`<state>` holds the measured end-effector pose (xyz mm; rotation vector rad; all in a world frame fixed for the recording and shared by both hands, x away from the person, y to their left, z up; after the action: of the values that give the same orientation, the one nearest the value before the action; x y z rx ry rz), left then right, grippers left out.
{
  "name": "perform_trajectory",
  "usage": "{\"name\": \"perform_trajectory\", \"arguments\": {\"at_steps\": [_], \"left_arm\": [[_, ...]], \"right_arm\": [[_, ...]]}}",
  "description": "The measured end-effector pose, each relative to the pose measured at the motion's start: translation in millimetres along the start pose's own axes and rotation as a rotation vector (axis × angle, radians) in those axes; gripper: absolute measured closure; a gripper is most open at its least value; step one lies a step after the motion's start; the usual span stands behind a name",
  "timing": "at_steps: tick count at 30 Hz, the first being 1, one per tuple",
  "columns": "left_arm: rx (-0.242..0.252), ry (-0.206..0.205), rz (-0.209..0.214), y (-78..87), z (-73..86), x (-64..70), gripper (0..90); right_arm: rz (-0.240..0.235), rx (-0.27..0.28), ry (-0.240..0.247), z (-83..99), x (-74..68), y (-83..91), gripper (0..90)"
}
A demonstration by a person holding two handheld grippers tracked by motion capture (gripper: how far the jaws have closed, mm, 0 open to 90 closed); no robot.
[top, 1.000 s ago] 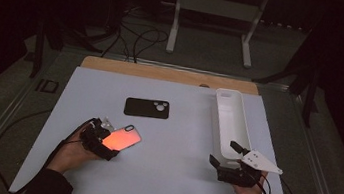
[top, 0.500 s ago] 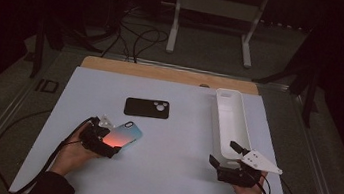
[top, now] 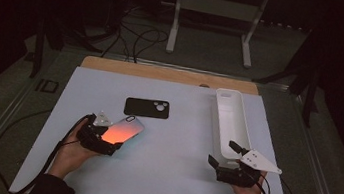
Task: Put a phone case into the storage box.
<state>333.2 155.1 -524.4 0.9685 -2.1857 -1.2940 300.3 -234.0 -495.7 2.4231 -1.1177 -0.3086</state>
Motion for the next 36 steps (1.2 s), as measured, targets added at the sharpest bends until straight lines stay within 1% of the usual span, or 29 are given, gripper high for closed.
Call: {"name": "perform_trajectory", "arguments": {"at_steps": [7,8,10,12,15,16,17,19,21,22,23,24,26,27,28,29,32,33,34,36], "left_arm": [[0.055,-0.032,-0.006,10.1,-14.1,12.0,17.1],[0.057,-0.042,0.003,11.3,-16.3,14.6,17.1],[0.065,-0.062,-0.006,13.5,-21.2,19.6,17.1],[0.073,-0.084,-0.011,17.1,-27.1,24.2,17.1],[0.098,-0.095,-0.009,22.3,-35.2,29.0,17.1],[0.107,-0.1,-0.016,24.1,-38.2,30.4,17.1],[0.11,-0.108,-0.012,25.8,-41.0,32.1,17.1],[0.12,-0.126,-0.021,29.0,-46.8,35.5,17.1],[0.135,-0.138,-0.022,32.3,-53.4,40.3,17.1],[0.135,-0.138,-0.022,32.3,-53.4,40.3,17.1],[0.154,-0.153,-0.019,35.9,-61.7,45.8,17.1],[0.163,-0.158,-0.017,37.3,-65.8,48.3,17.1],[0.163,-0.158,-0.017,37.3,-65.8,48.3,17.1],[0.181,-0.177,-0.015,39.9,-75.4,55.2,17.1],[0.186,-0.187,-0.013,40.6,-79.1,58.2,17.1],[0.19,-0.204,-0.014,41.3,-83.0,62.0,17.1],[0.19,-0.204,-0.014,41.3,-83.0,62.0,17.1],[0.205,-0.242,-0.011,42.1,-93.8,72.9,17.1],[0.205,-0.242,-0.011,42.1,-93.8,72.9,17.1],[0.214,-0.252,-0.005,42.4,-98.2,77.6,17.1]], "right_arm": [[-0.001,0.003,-0.024,-4.1,1.9,1.1,8.7],[-0.001,0.001,-0.03,-4.8,1.9,1.3,8.7],[-0.002,-0.002,-0.036,-6.1,1.6,1.0,8.7],[-0.001,-0.009,-0.034,-7.6,0.5,-0.1,8.7],[-0.005,-0.02,-0.027,-12.0,-3.6,-2.8,8.7],[-0.006,-0.021,-0.026,-12.8,-4.2,-3.3,8.7],[-0.011,-0.021,-0.026,-14.5,-5.3,-4.2,8.7],[-0.021,-0.018,-0.027,-18.2,-7.8,-5.8,8.8],[-0.024,-0.019,-0.02,-22.2,-10.4,-8.1,8.7],[-0.024,-0.019,-0.02,-22.2,-10.4,-8.1,8.7],[-0.03,-0.022,-0.018,-24.2,-12.1,-9.4,8.7],[-0.053,-0.02,-0.023,-29.5,-15.9,-12.1,8.7],[-0.062,-0.019,-0.025,-32.2,-17.5,-13.4,8.7],[-0.062,-0.019,-0.025,-32.2,-17.5,-13.4,8.8],[-0.087,-0.018,-0.031,-39.7,-21.6,-16.1,8.8],[-0.096,-0.019,-0.03,-42.9,-23.2,-17.1,8.8],[-0.101,-0.022,-0.022,-46.6,-25.2,-18.3,8.7],[-0.118,-0.027,-0.015,-56.0,-29.2,-21.9,8.7],[-0.118,-0.027,-0.015,-56.0,-29.2,-21.9,8.7],[-0.139,-0.027,-0.022,-60.8,-31.4,-24.5,8.8]]}}
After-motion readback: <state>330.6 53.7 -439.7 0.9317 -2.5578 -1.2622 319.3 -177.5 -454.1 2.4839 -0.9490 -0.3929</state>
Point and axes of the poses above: each handheld gripper's, and its own axes: y roughly backward along the jaws, z roughly out of its underside, x roughly to its right, the point moved 6 cm from there along -y, roughly forward along the jaws, and after that the axes turned 11 degrees about -x, right-handed, at the moved point
